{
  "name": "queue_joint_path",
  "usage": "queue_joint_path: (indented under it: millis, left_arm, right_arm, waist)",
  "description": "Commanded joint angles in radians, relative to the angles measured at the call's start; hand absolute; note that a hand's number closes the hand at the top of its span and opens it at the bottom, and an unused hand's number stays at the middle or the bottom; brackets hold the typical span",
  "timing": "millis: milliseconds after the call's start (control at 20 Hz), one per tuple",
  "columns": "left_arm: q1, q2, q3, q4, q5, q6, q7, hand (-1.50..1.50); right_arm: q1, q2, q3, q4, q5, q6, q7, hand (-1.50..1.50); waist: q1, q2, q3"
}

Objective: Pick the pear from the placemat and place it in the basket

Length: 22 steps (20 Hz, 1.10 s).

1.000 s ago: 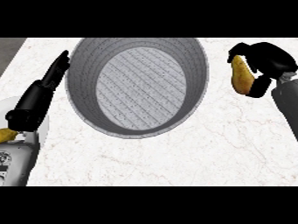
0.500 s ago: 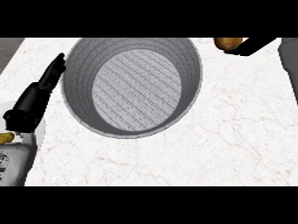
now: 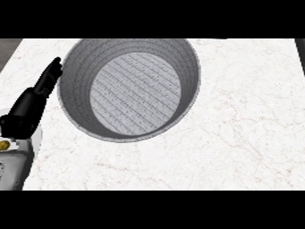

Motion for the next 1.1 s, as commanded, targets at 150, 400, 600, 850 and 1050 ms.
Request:
queue_joint_path:
  millis: [150,400,600,850,1050]
  left_arm:
    - [-0.006,0.027,0.04,0.037,0.009,-0.016,-0.005,0.0]
    - [0.022,0.018,0.024,0.003,-0.01,-0.011,-0.028,0.0]
    - [0.037,0.036,0.054,0.012,0.029,-0.046,-0.032,0.0]
    - [-0.005,0.026,0.057,0.019,0.017,-0.028,-0.014,0.0]
    - [0.064,0.012,0.049,-0.023,0.003,-0.015,-0.034,0.0]
  right_arm:
    - [-0.203,0.089,0.0,0.053,-0.038,0.093,0.16,1.5]
    - [-0.267,0.158,0.013,0.127,-0.016,0.037,0.227,1.5]
    - [-0.307,0.215,0.035,0.129,-0.017,0.081,0.304,1.5]
    - [-0.274,0.308,0.096,0.14,0.027,0.065,0.34,1.5]
    - [-0.278,0.289,0.125,0.128,0.052,0.106,0.392,1.5]
  waist:
    - [-0.03,-0.007,-0.001]
    - [-0.017,-0.003,-0.001]
    - [-0.024,-0.008,-0.001]
    - [-0.031,-0.006,-0.001]
    - [-0.032,-0.01,0.0]
